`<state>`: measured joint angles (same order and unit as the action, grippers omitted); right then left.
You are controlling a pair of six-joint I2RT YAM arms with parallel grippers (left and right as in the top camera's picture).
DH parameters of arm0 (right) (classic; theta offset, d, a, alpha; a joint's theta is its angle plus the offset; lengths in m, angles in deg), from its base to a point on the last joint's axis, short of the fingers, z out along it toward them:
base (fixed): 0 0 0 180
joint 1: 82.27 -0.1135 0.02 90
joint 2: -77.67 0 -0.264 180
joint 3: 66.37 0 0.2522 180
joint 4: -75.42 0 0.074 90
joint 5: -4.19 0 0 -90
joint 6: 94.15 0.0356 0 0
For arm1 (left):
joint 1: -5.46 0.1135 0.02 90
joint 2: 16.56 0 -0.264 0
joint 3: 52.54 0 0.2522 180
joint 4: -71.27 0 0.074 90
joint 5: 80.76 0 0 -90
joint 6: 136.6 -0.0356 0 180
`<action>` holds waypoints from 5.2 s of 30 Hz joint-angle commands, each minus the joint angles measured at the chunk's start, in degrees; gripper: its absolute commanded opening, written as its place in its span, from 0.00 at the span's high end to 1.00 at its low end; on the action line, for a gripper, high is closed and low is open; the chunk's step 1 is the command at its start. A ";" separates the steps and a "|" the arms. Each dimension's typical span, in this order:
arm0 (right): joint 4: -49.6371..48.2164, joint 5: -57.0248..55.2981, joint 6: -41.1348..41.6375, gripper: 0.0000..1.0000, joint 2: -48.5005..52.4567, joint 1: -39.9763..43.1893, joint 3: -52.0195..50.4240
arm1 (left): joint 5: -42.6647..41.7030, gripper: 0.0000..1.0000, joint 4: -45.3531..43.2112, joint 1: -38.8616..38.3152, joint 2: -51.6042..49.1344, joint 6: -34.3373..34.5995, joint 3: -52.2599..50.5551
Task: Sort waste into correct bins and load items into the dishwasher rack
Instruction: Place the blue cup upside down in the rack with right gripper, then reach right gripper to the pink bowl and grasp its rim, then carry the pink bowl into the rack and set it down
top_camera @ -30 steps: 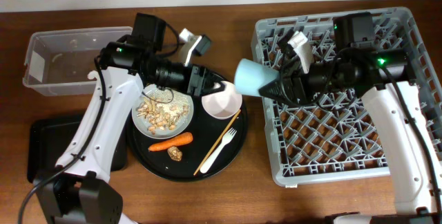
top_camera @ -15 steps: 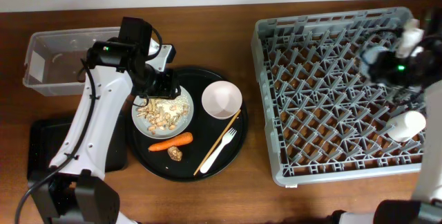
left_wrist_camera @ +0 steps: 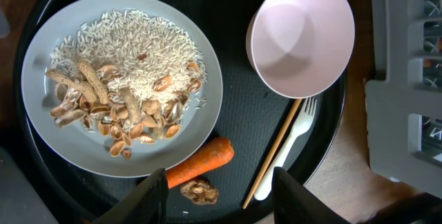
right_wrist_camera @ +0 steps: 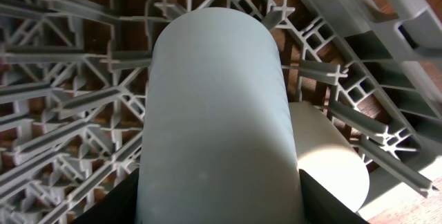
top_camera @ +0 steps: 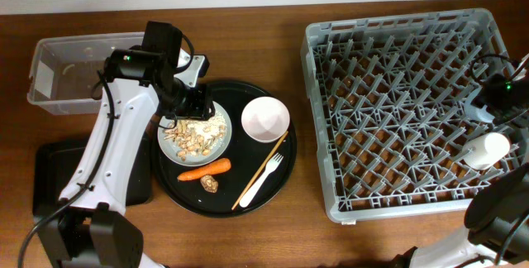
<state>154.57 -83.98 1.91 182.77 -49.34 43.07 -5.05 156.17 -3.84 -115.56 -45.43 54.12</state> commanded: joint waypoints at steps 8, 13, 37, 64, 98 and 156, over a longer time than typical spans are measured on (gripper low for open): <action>-1.90 3.76 0.68 0.01 1.25 0.13 1.22 | 0.42 0.52 0.13 0.00 -0.09 0.37 0.31; 1.31 16.59 -3.32 0.01 -4.31 -3.23 4.96 | 0.63 0.51 0.28 0.00 -0.09 0.35 0.31; 4.24 7.41 4.33 0.22 4.35 -54.77 4.87 | 5.33 0.49 1.75 8.48 -0.09 0.59 0.31; 3.80 4.96 7.74 0.96 16.20 -57.57 10.27 | 5.31 0.48 1.88 9.75 -0.09 0.59 0.31; 13.05 -0.59 8.35 0.63 24.04 -58.80 22.05 | 5.31 0.48 2.08 9.75 -0.09 0.57 0.31; 10.62 -71.38 26.43 0.96 22.60 -35.80 17.75 | 5.09 0.49 3.08 9.75 -0.09 1.05 0.31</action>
<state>165.37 -154.53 26.76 203.82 -83.62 60.87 0.07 159.18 5.71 -115.56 -45.28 54.12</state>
